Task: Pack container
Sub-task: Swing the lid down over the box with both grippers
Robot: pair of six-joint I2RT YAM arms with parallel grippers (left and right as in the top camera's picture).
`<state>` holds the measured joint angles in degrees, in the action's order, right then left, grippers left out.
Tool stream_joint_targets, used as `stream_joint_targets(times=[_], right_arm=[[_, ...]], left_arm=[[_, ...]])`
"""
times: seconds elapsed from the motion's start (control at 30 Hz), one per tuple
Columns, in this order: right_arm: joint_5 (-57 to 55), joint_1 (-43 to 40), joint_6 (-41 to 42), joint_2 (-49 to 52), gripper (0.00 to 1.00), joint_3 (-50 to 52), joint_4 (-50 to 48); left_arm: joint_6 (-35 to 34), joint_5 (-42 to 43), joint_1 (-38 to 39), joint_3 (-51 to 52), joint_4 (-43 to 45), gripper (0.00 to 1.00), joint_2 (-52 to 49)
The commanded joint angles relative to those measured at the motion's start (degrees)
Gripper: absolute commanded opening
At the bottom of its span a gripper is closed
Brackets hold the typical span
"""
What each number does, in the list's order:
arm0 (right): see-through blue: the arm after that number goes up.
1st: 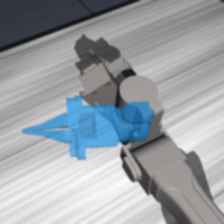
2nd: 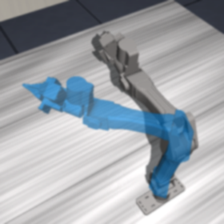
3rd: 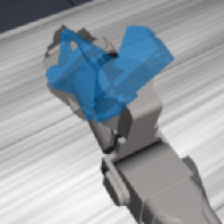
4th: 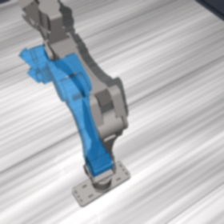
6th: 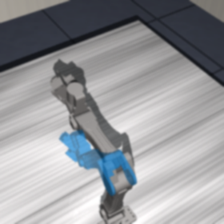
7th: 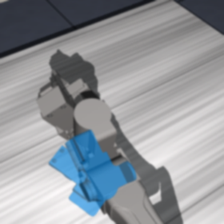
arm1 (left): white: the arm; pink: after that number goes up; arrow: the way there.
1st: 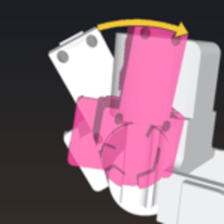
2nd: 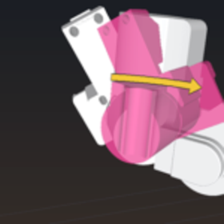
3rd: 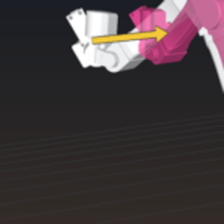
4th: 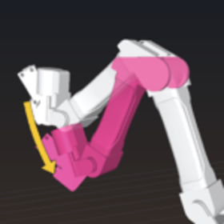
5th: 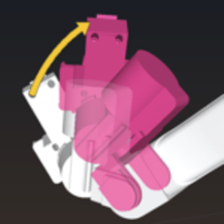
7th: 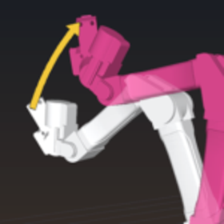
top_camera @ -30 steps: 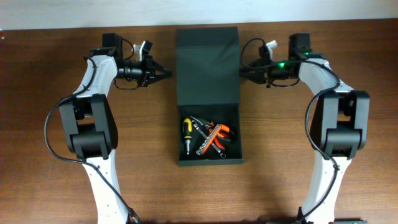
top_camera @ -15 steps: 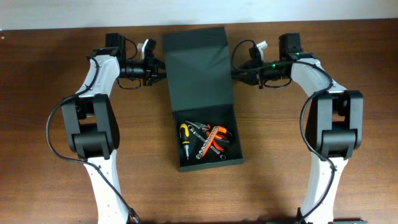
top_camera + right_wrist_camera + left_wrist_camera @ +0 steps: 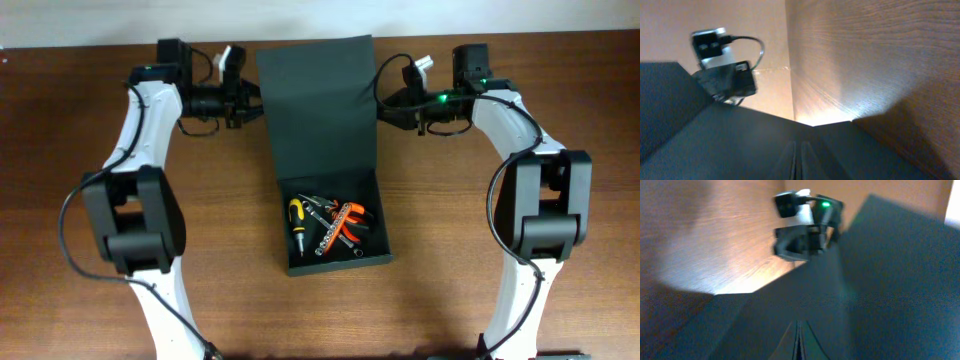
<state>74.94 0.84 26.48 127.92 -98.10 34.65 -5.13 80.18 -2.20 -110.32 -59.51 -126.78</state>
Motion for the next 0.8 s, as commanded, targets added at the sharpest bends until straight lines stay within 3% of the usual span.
stream_joint_targets(times=[0.0, 0.2, 0.57, 0.77], right_arm=[[1.8, 0.2, 0.7, -4.5, 0.04, -1.2, 0.3], [1.8, 0.2, 0.6, -9.2, 0.04, -1.2, 3.5], [-0.2, 0.3, -6.6, -19.0, 0.04, -1.2, 16.2], [-8.5, 0.3, -9.9, -23.3, 0.04, -1.2, 23.4]], left_arm=[[1.6, 2.2, 0.2, 0.1, -1.5, 0.02, 5.9], [6.2, 2.1, 0.4, 0.1, -9.3, 0.02, 10.2], [30.1, 2.2, 2.5, 0.2, -37.2, 0.02, 13.6], [29.2, 1.1, 7.1, 0.5, -37.2, 0.02, 15.9]])
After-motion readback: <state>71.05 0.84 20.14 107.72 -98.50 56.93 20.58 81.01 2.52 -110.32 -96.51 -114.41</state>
